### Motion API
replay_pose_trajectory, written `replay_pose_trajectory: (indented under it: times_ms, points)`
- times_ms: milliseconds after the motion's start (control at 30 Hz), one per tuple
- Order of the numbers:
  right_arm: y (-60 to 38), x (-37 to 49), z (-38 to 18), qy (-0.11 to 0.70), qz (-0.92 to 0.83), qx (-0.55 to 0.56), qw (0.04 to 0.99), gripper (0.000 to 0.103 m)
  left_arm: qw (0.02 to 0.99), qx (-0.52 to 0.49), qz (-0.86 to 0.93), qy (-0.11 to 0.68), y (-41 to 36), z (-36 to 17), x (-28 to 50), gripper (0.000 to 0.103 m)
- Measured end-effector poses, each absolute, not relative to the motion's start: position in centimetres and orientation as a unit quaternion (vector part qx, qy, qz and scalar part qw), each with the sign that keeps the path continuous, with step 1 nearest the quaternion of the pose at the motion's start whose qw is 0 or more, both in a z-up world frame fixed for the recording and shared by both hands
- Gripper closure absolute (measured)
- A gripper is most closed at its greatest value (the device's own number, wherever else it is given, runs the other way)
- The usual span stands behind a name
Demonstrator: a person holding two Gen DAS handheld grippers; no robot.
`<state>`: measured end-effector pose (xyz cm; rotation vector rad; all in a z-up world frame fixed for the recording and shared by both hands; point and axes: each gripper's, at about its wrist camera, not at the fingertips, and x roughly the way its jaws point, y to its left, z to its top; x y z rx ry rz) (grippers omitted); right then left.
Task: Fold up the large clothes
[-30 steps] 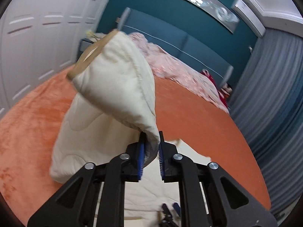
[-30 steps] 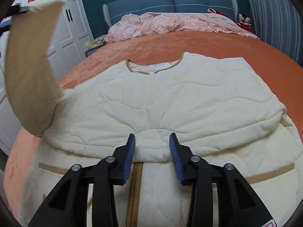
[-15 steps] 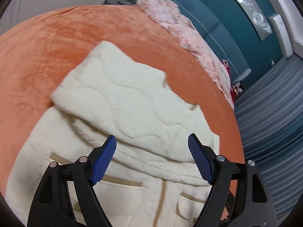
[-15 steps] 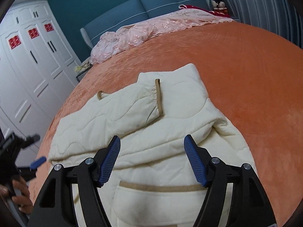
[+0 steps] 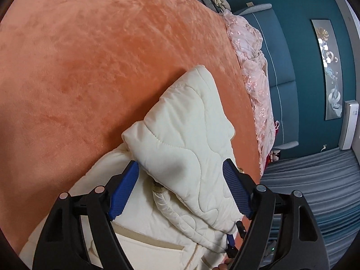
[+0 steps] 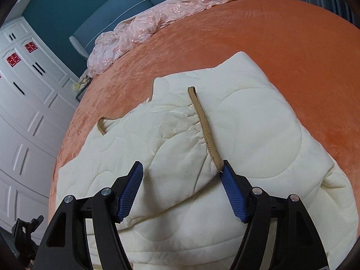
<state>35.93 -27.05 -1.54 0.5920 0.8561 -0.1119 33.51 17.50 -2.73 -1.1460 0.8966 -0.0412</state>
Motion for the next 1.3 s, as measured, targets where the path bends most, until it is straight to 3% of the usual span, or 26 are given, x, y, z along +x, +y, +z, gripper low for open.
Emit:
replay_pose_trajectory:
  times_ms: [33, 100, 133, 167, 233, 267, 333, 433, 567, 767, 1067, 1200, 1300]
  points:
    - [-26.8, 36.1, -1.5, 0.409, -0.053, 0.281, 0.866, 0.034, 0.746, -0.524, -0.022, 0.411, 17.4, -2.8, 33.4, 0.029]
    - [-26.7, 36.4, -1.5, 0.409, -0.047, 0.281, 0.867, 0.044, 0.746, -0.515, -0.019, 0.423, 17.0, -3.3, 33.8, 0.029]
    - [-26.8, 36.6, -1.5, 0.413, -0.042, 0.279, 0.866, 0.061, 0.744, -0.513, -0.015, 0.428, 16.9, -3.7, 33.9, 0.031]
    - [-26.7, 36.9, -1.5, 0.418, -0.035, 0.278, 0.864, 0.078, 0.743, -0.512, -0.011, 0.431, 16.8, -3.9, 33.9, 0.039]
    - [-26.5, 37.4, -0.9, 0.419, -0.013, 0.279, 0.864, 0.094, 0.747, -0.501, 0.003, 0.437, 16.7, -4.0, 34.4, 0.053]
    - [-26.2, 37.4, -0.1, 0.411, -0.009, 0.271, 0.870, 0.096, 0.752, -0.492, 0.009, 0.438, 16.7, -3.8, 34.7, 0.059]
    - [-26.2, 37.0, 2.8, 0.376, 0.006, 0.262, 0.889, 0.098, 0.770, -0.466, 0.024, 0.435, 16.7, -2.8, 35.0, 0.077]
    - [-27.3, 34.4, 7.0, 0.317, 0.016, 0.249, 0.915, 0.100, 0.802, -0.426, 0.009, 0.419, 16.2, -1.1, 35.2, 0.088]
    - [-27.6, 32.9, 5.0, 0.352, -0.048, 0.142, 0.924, 0.100, 0.838, -0.323, 0.009, 0.440, 12.5, -0.8, 36.1, 0.089]
    - [-29.2, 32.6, -2.6, 0.428, -0.074, 0.147, 0.889, 0.099, 0.865, -0.220, 0.038, 0.449, 9.3, -3.2, 35.5, 0.089]
    - [-28.0, 32.6, -4.7, 0.423, -0.080, 0.115, 0.895, 0.098, 0.900, -0.111, 0.061, 0.416, 6.7, -4.6, 34.9, 0.088]
    - [-28.5, 32.4, -4.8, 0.422, -0.071, 0.125, 0.895, 0.097, 0.903, -0.105, 0.061, 0.412, 6.6, -4.4, 34.8, 0.087]
    - [-29.3, 31.9, -3.7, 0.433, -0.066, 0.147, 0.887, 0.093, 0.896, -0.122, 0.041, 0.425, 7.7, -3.1, 34.0, 0.081]
